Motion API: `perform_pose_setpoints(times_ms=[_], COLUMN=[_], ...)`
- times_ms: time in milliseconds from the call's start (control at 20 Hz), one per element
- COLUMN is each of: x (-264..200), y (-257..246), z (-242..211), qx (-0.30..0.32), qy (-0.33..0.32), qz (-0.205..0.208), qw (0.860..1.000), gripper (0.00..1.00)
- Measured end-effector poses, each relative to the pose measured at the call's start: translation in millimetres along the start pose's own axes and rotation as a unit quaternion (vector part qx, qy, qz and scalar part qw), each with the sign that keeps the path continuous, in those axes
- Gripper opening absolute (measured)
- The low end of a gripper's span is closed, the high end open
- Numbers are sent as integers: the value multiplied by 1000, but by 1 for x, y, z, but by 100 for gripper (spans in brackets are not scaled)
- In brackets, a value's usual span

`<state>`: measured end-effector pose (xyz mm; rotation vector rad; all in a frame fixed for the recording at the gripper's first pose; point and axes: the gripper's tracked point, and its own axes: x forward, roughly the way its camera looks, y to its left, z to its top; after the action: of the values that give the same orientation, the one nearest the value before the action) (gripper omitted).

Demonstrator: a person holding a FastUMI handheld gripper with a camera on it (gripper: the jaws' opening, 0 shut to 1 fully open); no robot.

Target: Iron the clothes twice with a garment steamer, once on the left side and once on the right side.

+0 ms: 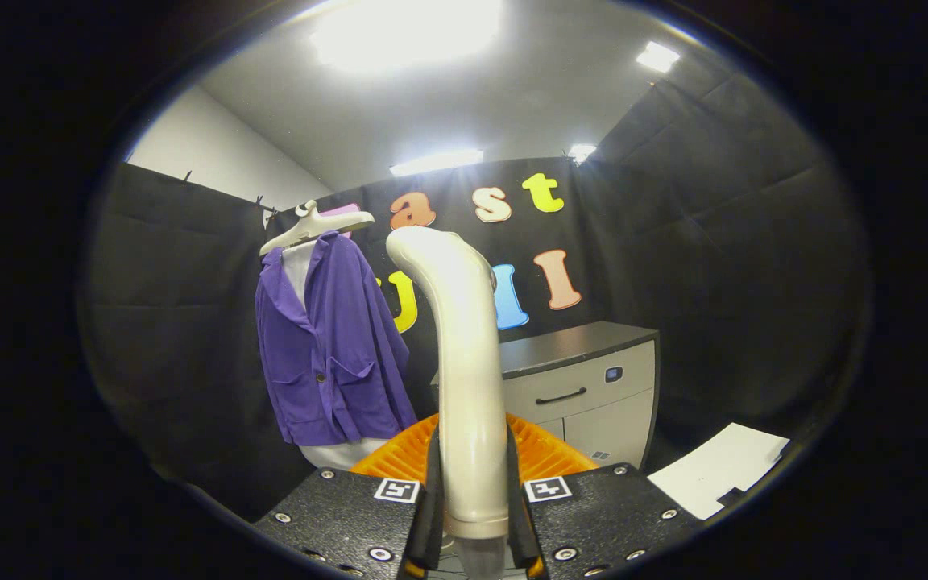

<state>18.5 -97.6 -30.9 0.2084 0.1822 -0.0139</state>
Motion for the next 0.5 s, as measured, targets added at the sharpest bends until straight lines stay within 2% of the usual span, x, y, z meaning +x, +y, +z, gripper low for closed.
perform_pose_setpoints(times_ms=[500], x=[0], y=[-2], z=[-7], qx=[-5], qy=[16], qz=[2], qw=[1000], gripper=[33])
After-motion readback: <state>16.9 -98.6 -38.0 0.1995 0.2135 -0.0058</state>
